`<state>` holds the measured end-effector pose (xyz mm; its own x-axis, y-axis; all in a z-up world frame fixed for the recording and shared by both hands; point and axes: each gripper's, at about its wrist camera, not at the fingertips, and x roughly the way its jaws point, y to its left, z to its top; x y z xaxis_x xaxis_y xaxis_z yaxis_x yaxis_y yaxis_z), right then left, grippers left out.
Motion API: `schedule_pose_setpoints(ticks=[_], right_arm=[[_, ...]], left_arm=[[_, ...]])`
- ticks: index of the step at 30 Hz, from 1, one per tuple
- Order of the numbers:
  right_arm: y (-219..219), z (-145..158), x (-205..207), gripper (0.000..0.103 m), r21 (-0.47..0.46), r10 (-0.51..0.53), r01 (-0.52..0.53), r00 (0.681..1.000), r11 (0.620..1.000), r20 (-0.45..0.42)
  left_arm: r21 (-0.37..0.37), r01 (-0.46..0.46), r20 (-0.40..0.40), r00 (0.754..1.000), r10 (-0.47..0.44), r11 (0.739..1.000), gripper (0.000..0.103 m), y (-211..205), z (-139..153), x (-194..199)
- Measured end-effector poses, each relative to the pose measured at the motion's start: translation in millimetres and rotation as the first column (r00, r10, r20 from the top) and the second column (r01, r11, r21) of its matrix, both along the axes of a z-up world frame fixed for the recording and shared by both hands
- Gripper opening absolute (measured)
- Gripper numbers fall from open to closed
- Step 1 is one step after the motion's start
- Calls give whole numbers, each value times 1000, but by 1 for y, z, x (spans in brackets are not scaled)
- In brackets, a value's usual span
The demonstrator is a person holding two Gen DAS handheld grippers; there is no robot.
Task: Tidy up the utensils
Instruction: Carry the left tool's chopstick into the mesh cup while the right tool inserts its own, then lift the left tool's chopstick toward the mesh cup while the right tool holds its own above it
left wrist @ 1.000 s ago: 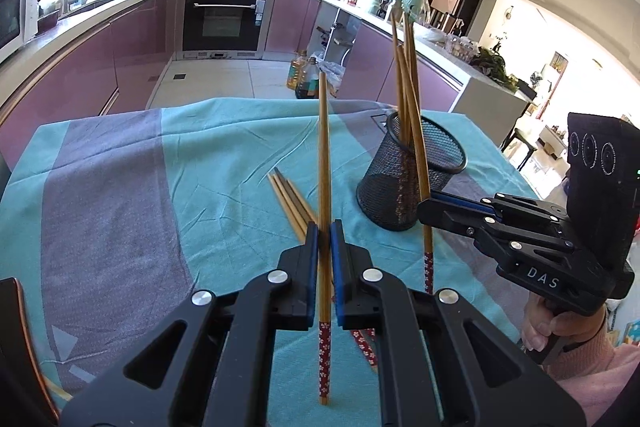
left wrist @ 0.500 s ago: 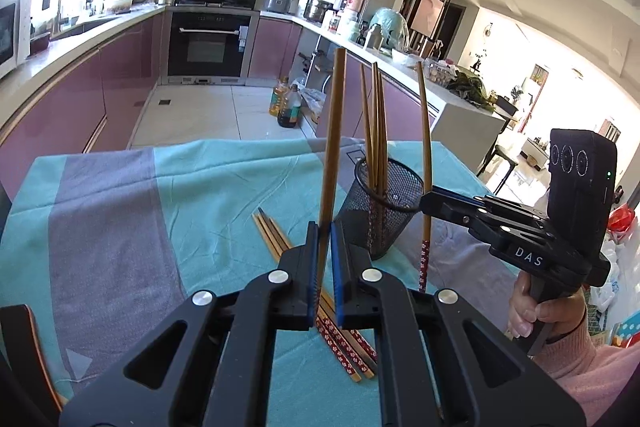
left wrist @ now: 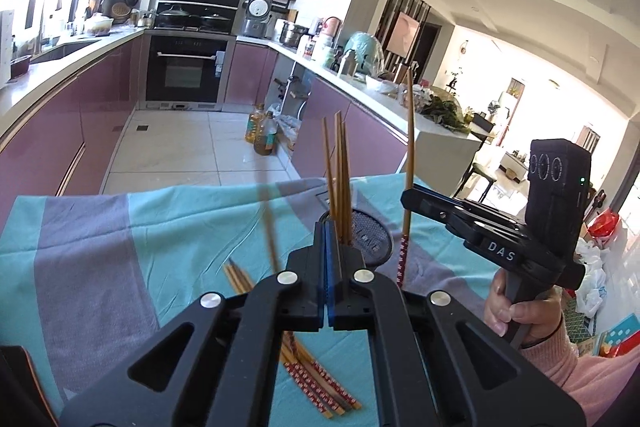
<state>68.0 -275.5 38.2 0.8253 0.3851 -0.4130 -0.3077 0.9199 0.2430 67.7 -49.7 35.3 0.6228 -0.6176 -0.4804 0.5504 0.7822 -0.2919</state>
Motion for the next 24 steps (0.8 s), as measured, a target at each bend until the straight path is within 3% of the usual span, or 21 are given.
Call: schedule_pose_setpoints(ticks=[6, 10, 13, 19, 24], right_arm=[[-4, -2, 4, 6, -2, 5, -5, 1000, 1000, -5], [-5, -10, 5, 6, 1, 12, -12, 999, 1000, -31], [-6, -16, 4, 6, 6, 15, -14, 999, 1000, -45], [-8, -20, 2, 6, 9, 11, -11, 998, 1000, -60], [-9, -25, 0, 6, 11, 14, -13, 997, 1000, -72]], left_arm=[[22, -1, -18, 1000, 1, 1000, 1, -7, -6, 9], [95, -34, -64, 997, 40, 995, 7, -7, -28, 20], [181, -72, -106, 990, 93, 981, 13, -8, -56, 33], [320, -129, -162, 969, 188, 939, 15, -13, -108, 62], [384, -152, -169, 958, 231, 911, 17, -18, -135, 82]])
